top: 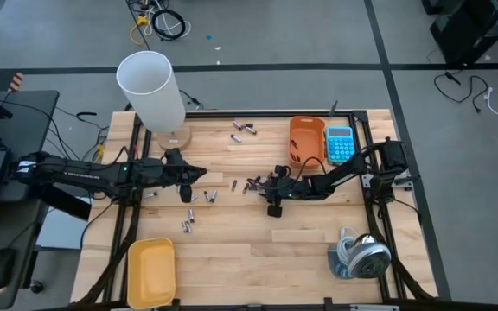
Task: Sort batteries
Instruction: Put the black battery into the orange bin
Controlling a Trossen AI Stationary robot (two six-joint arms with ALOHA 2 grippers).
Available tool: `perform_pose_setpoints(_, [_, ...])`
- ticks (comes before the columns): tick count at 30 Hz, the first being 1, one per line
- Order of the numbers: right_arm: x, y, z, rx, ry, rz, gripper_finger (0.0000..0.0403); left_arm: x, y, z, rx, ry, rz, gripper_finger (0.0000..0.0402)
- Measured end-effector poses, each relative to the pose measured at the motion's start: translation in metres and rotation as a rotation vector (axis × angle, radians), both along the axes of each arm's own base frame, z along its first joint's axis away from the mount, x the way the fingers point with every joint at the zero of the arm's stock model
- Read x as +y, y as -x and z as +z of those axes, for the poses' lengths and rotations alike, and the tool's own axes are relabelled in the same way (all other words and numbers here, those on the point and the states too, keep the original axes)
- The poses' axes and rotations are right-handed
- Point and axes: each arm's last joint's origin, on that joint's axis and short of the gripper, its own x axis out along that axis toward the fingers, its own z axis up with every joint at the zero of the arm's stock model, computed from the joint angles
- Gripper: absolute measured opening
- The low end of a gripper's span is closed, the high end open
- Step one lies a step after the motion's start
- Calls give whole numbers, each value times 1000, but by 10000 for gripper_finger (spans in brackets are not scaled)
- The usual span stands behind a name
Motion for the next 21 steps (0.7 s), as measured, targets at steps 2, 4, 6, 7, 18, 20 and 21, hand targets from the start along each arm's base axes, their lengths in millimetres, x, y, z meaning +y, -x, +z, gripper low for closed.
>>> perform_pose_setpoints(2, [0, -6, -3, -4, 0, 0, 145, 0, 0, 0, 0, 0, 0, 30])
perform_pose_setpoints(4, [0, -11, -6, -5, 1, -4, 145, 0, 0, 0, -1, 0, 0, 30])
perform_pose_setpoints(6, [0, -14, -8, -3, 12, -4, 145, 0, 0, 0, 0, 0, 0, 30])
perform_pose_setpoints(7, [0, -15, -8, -2, 15, -2, 145, 0, 0, 0, 0, 0, 0, 30])
perform_pose_setpoints(18, [0, -15, -6, 12, -8, 18, 49, 0, 0, 0, 7, -20, -6, 30])
perform_pose_setpoints(20, [1, -14, -7, 17, -13, 28, 33, 0, 0, 0, 6, -20, -6, 30])
perform_pose_setpoints(21, [1, -14, -7, 17, -13, 30, 33, 0, 0, 0, 7, -20, -6, 30])
